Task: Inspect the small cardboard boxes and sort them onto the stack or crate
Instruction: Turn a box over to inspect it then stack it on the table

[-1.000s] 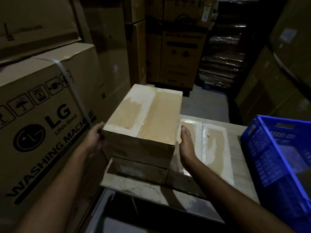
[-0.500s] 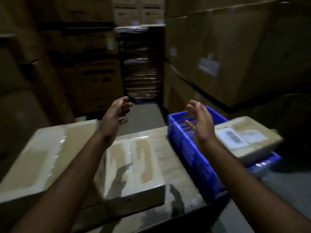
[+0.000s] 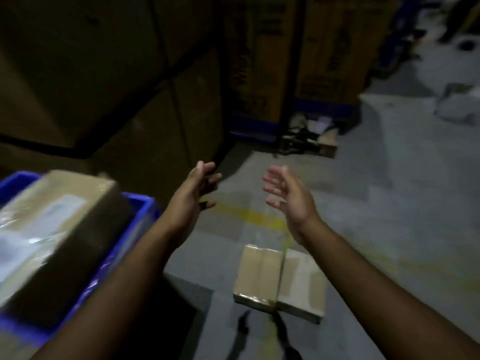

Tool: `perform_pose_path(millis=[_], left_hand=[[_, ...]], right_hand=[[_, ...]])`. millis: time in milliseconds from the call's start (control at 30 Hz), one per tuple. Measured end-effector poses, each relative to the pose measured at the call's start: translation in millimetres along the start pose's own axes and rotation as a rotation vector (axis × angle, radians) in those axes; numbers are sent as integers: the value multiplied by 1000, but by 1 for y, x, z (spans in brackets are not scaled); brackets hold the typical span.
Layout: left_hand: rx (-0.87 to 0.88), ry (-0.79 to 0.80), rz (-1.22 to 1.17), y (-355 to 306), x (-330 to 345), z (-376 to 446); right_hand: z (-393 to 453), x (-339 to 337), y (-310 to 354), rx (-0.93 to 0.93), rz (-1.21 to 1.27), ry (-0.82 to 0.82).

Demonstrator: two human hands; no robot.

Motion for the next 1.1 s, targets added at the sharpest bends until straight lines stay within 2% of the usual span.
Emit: perform_pose_path(millis=[133, 300, 433, 533, 733, 833, 967, 1100], left_hand=[[-203, 40, 18, 93, 74, 101], [-402, 29, 168, 255, 100, 188], [-513, -16, 256, 401, 88, 246], [-584, -54, 293, 507, 72, 287], [-629, -87, 437, 682, 37, 375], [-642, -111, 541, 740, 6, 416], [-684, -162, 588, 786, -26, 438], [-715, -260, 472, 804, -40, 440]], right_hand=[[53, -108, -81, 155, -80, -91], [88, -213, -244, 472, -192, -188], [92, -256, -400, 675, -242, -215], [93, -261, -514, 820, -170, -221], [131, -245, -708, 851, -284, -107], [154, -259, -778, 801, -506, -39], [172, -262, -816, 735, -816, 97], [173, -252, -823, 752, -766, 6]])
Point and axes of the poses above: each hand's wrist, its own z-axis towards the middle knuckle, its own x-axis out of the palm, y = z × x, the point moved 9 cm from there along z, towards the middle knuckle, and after that the axes turned 8 degrees about -x, right-handed, at the moved point
